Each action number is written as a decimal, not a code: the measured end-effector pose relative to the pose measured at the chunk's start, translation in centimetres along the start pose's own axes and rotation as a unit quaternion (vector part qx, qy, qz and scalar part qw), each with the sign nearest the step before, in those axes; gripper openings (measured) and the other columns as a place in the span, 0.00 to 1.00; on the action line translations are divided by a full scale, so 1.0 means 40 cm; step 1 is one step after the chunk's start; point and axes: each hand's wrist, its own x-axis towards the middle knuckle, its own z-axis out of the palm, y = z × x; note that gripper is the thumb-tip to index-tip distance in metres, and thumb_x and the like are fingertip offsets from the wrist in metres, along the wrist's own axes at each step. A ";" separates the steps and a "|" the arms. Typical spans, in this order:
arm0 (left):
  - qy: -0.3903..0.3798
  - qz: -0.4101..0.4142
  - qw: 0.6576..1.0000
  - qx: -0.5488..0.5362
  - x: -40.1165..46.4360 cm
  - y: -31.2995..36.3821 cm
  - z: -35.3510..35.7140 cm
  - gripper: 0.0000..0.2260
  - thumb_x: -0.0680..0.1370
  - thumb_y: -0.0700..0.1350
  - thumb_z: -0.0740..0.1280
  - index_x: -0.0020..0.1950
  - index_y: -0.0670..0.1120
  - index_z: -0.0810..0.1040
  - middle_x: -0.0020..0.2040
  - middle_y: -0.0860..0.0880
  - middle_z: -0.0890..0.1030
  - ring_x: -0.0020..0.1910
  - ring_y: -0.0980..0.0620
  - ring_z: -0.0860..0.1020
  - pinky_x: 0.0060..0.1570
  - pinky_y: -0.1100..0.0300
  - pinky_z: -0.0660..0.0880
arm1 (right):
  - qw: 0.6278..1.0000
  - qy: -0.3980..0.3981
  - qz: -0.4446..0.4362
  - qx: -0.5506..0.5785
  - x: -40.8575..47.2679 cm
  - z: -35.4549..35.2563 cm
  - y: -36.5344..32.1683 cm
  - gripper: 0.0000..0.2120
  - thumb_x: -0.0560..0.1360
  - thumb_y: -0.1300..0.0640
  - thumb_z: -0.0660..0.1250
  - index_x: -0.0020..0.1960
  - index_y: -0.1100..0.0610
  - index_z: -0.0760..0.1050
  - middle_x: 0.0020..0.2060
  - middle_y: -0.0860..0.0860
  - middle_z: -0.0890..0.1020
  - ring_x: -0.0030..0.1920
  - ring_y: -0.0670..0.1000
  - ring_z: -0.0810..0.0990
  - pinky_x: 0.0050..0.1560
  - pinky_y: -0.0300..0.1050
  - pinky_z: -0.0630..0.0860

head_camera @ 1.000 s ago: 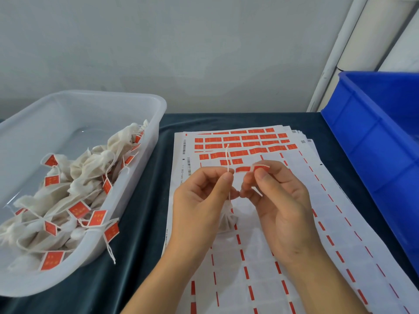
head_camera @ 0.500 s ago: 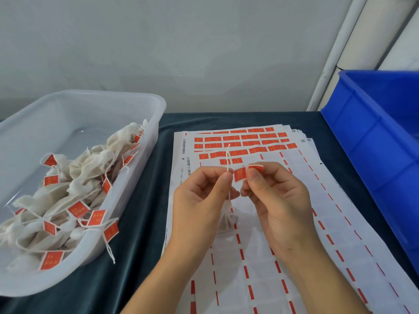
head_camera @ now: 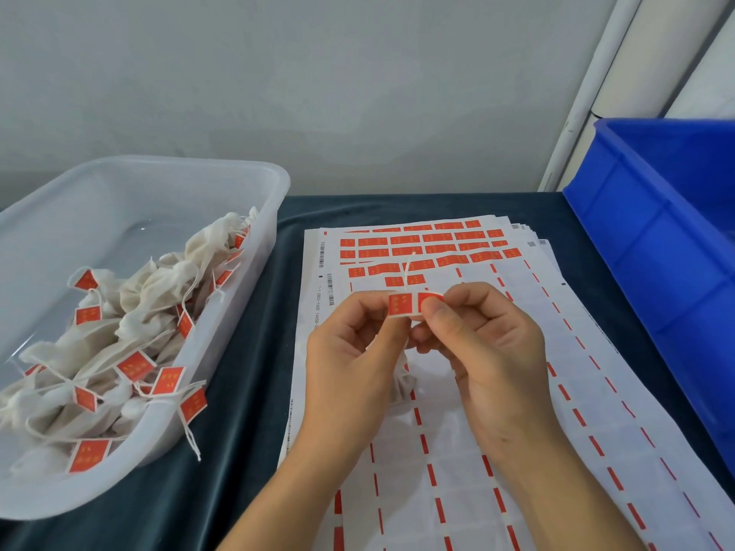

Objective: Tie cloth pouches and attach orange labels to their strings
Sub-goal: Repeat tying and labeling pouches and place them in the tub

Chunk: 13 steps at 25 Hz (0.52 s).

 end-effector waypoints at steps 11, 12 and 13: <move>0.026 0.019 0.999 0.004 -0.003 -0.002 0.001 0.05 0.82 0.43 0.70 0.54 0.49 0.86 0.50 0.51 0.88 0.50 0.47 0.87 0.52 0.55 0.85 | 0.996 -0.012 0.077 0.043 -0.011 0.011 0.004 0.12 0.70 0.43 0.74 0.49 0.49 0.85 0.48 0.52 0.87 0.46 0.53 0.86 0.48 0.45 0.82; 0.030 0.019 0.999 0.001 -0.003 -0.003 0.000 0.05 0.82 0.43 0.70 0.53 0.49 0.87 0.50 0.51 0.88 0.51 0.47 0.87 0.52 0.55 0.85 | 0.995 -0.023 0.082 0.050 -0.011 0.010 0.003 0.13 0.69 0.42 0.73 0.50 0.48 0.85 0.49 0.51 0.87 0.46 0.52 0.86 0.48 0.45 0.82; 0.032 0.016 0.999 -0.005 -0.003 -0.002 0.000 0.05 0.82 0.44 0.71 0.53 0.49 0.87 0.50 0.51 0.88 0.51 0.47 0.87 0.52 0.55 0.85 | 0.994 -0.034 0.084 0.055 -0.012 0.010 0.001 0.15 0.69 0.41 0.73 0.51 0.48 0.85 0.49 0.51 0.87 0.47 0.51 0.85 0.48 0.44 0.81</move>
